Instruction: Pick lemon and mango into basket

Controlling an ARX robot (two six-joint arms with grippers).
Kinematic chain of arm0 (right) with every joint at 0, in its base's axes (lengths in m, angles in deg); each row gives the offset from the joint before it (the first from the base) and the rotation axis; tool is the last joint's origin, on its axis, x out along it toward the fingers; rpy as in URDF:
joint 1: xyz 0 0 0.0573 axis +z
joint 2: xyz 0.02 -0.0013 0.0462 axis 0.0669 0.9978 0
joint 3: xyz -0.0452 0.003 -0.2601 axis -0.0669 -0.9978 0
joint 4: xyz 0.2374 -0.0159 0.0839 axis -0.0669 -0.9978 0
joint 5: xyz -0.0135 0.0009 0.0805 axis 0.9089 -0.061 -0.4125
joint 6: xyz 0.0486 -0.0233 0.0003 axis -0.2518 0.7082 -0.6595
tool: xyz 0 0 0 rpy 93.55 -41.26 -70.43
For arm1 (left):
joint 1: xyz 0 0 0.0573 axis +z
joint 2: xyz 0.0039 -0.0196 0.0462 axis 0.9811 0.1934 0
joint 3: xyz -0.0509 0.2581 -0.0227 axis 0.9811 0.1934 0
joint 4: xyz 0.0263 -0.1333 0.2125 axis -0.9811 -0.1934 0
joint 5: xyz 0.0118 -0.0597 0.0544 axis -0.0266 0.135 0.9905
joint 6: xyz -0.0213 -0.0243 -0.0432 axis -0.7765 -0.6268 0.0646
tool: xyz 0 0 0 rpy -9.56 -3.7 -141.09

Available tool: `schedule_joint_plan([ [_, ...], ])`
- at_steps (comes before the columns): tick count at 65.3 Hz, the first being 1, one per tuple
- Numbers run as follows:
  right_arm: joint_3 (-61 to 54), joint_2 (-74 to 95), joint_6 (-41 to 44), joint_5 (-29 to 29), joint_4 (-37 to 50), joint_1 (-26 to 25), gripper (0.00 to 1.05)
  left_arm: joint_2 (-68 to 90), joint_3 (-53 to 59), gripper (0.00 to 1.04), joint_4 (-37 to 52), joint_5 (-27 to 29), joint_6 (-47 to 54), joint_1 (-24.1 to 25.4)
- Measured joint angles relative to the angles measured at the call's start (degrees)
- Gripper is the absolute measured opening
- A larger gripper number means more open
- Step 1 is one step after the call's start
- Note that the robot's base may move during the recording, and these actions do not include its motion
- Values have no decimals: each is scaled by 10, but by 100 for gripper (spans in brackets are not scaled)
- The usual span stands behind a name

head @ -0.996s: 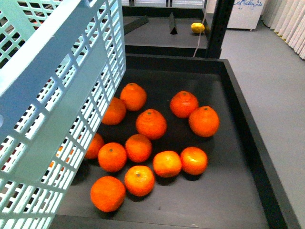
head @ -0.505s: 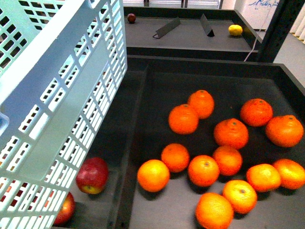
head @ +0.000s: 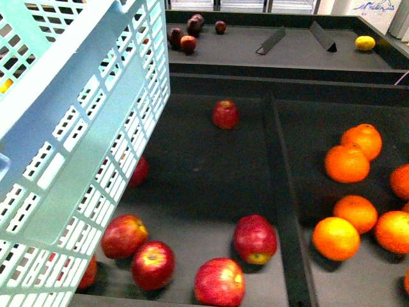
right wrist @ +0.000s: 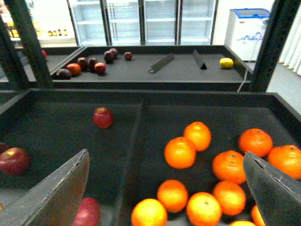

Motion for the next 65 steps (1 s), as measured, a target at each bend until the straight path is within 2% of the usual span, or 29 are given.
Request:
schedule_joint_plan([
  [65,0,0,0,0,0,0,96,0,0,26,0,1,0,0],
])
